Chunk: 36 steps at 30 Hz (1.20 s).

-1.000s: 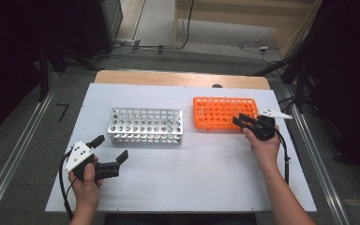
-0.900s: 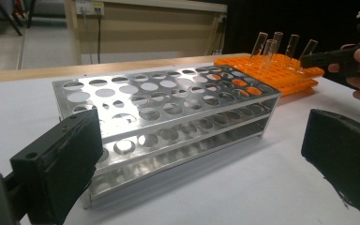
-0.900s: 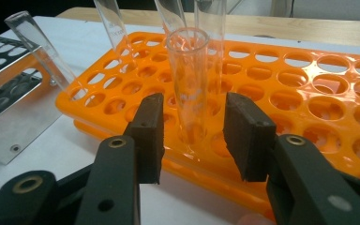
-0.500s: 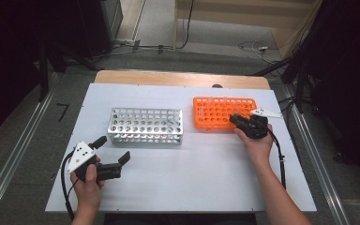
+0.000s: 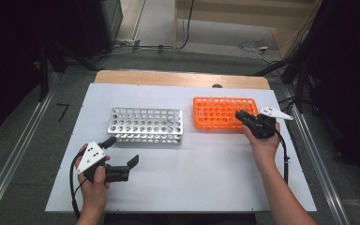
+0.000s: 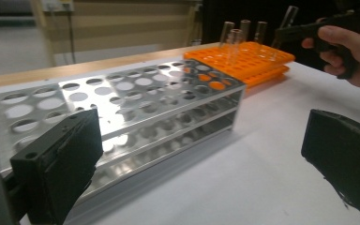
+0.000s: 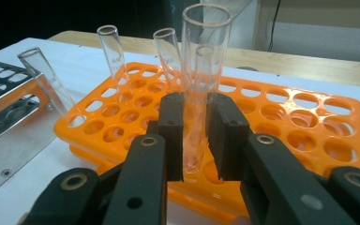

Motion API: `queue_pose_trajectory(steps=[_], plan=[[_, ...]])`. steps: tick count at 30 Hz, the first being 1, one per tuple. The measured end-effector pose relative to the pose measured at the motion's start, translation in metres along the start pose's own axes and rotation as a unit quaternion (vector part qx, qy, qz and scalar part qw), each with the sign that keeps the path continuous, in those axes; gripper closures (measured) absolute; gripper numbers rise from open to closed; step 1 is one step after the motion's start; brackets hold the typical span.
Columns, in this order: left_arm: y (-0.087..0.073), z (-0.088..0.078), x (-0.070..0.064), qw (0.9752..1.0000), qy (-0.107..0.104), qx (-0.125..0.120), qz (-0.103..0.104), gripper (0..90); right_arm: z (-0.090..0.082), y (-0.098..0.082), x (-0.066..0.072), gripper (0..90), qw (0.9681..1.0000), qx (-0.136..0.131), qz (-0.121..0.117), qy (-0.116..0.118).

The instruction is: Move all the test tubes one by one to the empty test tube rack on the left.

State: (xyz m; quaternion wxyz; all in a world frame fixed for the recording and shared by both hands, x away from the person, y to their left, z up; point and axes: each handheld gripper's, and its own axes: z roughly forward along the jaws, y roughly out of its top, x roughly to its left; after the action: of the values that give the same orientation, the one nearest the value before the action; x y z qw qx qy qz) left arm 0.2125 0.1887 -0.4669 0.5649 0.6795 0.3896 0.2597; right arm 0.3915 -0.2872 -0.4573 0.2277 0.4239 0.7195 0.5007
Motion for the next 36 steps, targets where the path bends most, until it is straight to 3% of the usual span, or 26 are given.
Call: queue_pose_trajectory(steps=[7, 18, 24, 30, 36], plan=[[0.016, 0.009, -0.013, 0.9998, -0.013, 0.001, 0.018, 0.0, -0.019, 0.006, 0.009, 73.9, 0.9994, 0.002, -0.004, 0.035], [0.035, 0.025, -0.027, 0.9995, -0.029, 0.005, 0.008, 0.0, -0.037, 0.002, 0.044, 73.9, 0.9962, 0.019, -0.031, 0.079], [0.043, 0.044, -0.039, 0.9982, -0.053, 0.020, 0.021, 0.0, -0.046, -0.003, 0.064, 73.9, 0.9940, 0.026, -0.043, 0.097], [0.046, 0.063, -0.043, 0.9967, -0.072, 0.037, 0.000, 0.0, -0.049, -0.009, 0.085, 73.9, 0.9893, 0.039, -0.070, 0.122], [0.047, 0.070, -0.050, 0.9950, -0.084, 0.052, 0.003, 2.3, -0.045, -0.020, 0.107, 73.9, 0.9832, 0.059, -0.098, 0.142]])
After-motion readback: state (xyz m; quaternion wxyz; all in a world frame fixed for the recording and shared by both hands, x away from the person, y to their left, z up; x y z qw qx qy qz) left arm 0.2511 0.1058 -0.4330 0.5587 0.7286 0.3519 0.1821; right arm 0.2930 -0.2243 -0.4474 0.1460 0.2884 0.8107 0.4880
